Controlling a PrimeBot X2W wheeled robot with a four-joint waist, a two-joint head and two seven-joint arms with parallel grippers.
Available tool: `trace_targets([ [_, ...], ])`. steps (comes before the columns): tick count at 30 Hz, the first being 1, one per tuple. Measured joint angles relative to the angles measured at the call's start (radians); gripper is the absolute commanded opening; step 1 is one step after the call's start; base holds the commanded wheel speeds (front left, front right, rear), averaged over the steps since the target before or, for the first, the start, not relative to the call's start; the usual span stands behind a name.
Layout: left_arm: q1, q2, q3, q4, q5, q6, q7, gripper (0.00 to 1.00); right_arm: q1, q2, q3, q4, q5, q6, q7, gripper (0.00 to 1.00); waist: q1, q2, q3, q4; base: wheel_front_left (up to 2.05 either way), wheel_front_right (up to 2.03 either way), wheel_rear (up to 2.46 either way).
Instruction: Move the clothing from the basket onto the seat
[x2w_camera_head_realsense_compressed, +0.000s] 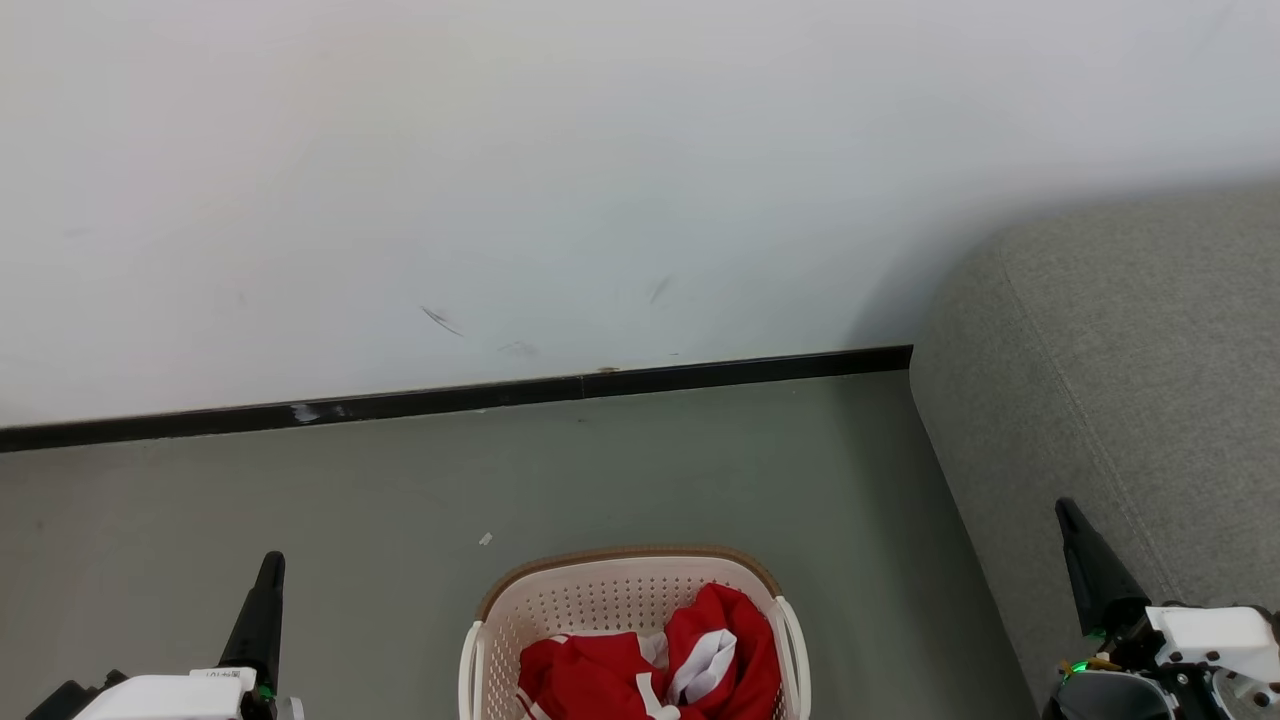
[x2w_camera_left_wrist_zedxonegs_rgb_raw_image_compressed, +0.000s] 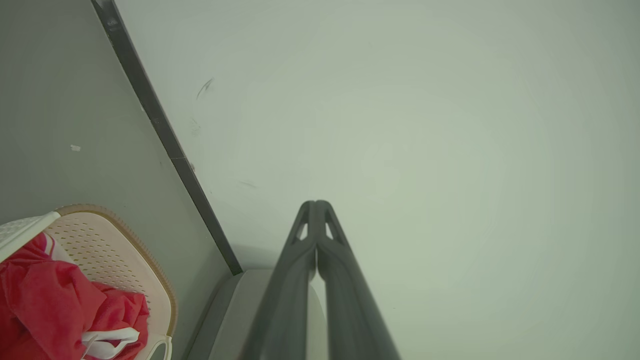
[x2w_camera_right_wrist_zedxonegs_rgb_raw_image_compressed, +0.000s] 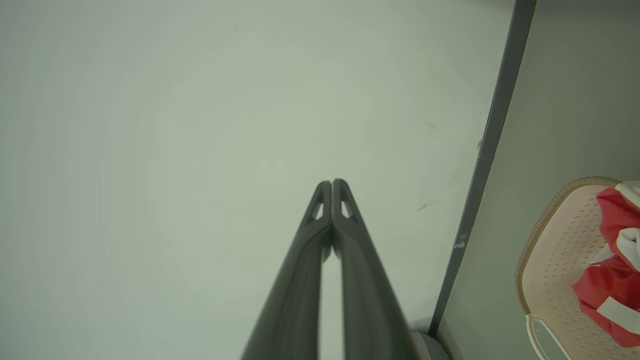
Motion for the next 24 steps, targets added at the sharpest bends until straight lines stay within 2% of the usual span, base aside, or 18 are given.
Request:
trace_targets([
  [24, 0.000, 0.000, 0.000, 0.000, 0.000, 0.000, 0.000, 0.00, 0.000, 0.000, -0.001, 0.000, 0.000, 0.000, 0.000, 0.00, 0.0000, 0.0000, 0.000, 0.000, 0.00, 0.00, 0.00],
])
